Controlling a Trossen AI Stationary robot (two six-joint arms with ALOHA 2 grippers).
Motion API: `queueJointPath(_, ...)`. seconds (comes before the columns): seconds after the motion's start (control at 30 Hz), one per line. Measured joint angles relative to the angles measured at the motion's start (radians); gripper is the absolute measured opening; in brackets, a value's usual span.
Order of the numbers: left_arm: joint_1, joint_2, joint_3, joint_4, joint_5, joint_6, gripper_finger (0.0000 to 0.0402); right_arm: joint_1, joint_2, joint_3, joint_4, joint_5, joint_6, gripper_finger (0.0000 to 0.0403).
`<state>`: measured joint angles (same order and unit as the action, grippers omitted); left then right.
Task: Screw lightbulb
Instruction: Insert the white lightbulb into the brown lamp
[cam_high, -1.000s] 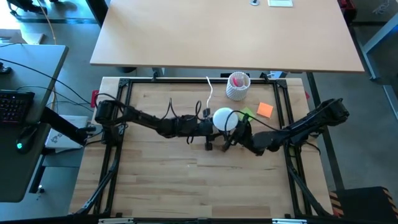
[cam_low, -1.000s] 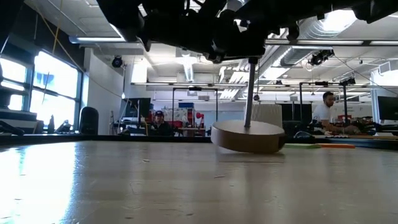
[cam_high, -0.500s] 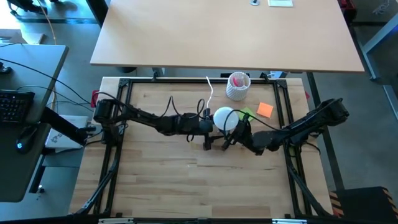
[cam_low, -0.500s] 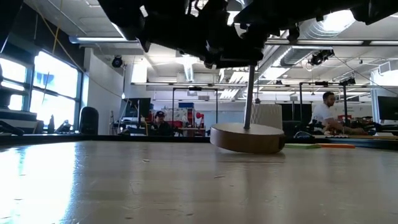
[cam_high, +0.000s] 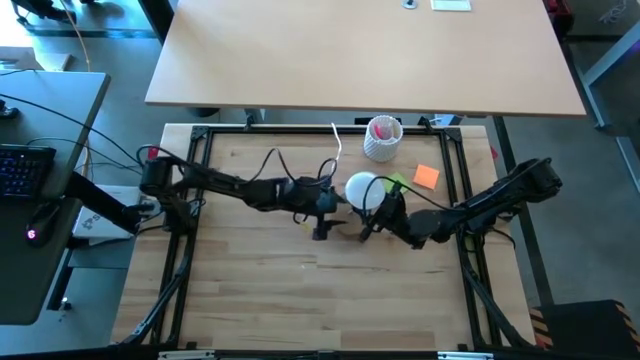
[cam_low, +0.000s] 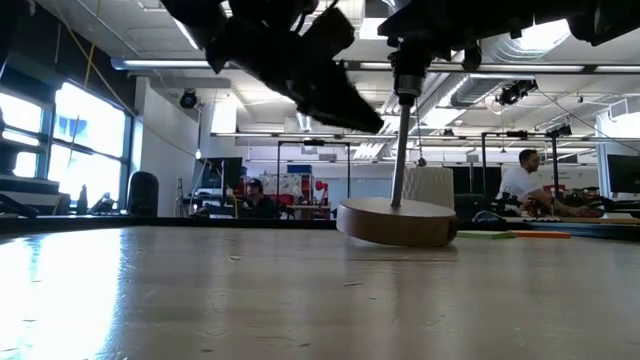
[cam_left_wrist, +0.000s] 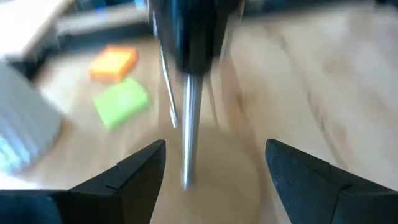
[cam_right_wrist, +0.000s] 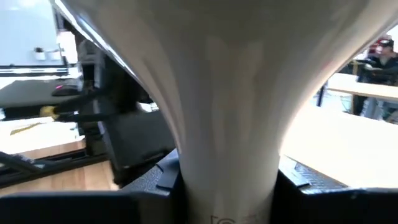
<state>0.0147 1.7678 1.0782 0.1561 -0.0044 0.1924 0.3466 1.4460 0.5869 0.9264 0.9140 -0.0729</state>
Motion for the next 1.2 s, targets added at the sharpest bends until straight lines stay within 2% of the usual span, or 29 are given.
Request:
queueJointPath(0.07,0.000,-0.020,-0.002,-0.091,-0.007,-0.005,0.0270,0.000,0.001,0.000,0.014,-0.019,-0.020,0.0128)
queueJointPath(0.17,0.000,-0.043,-0.009,-0.123,-0.009,-0.011,0.0270,0.000,0.001,-0.001,0.018,-0.024,-0.039,0.0130)
queueJointPath(0.43,0.000,-0.186,-0.163,0.144,-0.076,-0.021,0.0270,-0.019,0.001,-0.001,0.018,-0.046,-0.040,0.0132)
queueJointPath(0.57,-0.023,-0.279,-0.182,0.144,-0.139,0.020,0.0270,-0.058,0.001,-0.001,0.016,-0.108,-0.035,0.0132)
queueJointPath(0.77,-0.033,-0.406,-0.178,0.293,-0.125,0.090,0.0271,-0.125,0.001,-0.001,-0.002,-0.192,0.026,0.0132)
queueJointPath(0.93,0.036,-0.402,-0.085,0.252,-0.019,0.075,0.0266,-0.177,0.000,-0.001,-0.031,-0.268,0.076,0.0132)
queueJointPath(1.2,0.131,-0.238,0.186,0.005,0.153,0.108,0.0247,-0.227,0.000,0.000,-0.058,-0.340,0.103,0.0132)
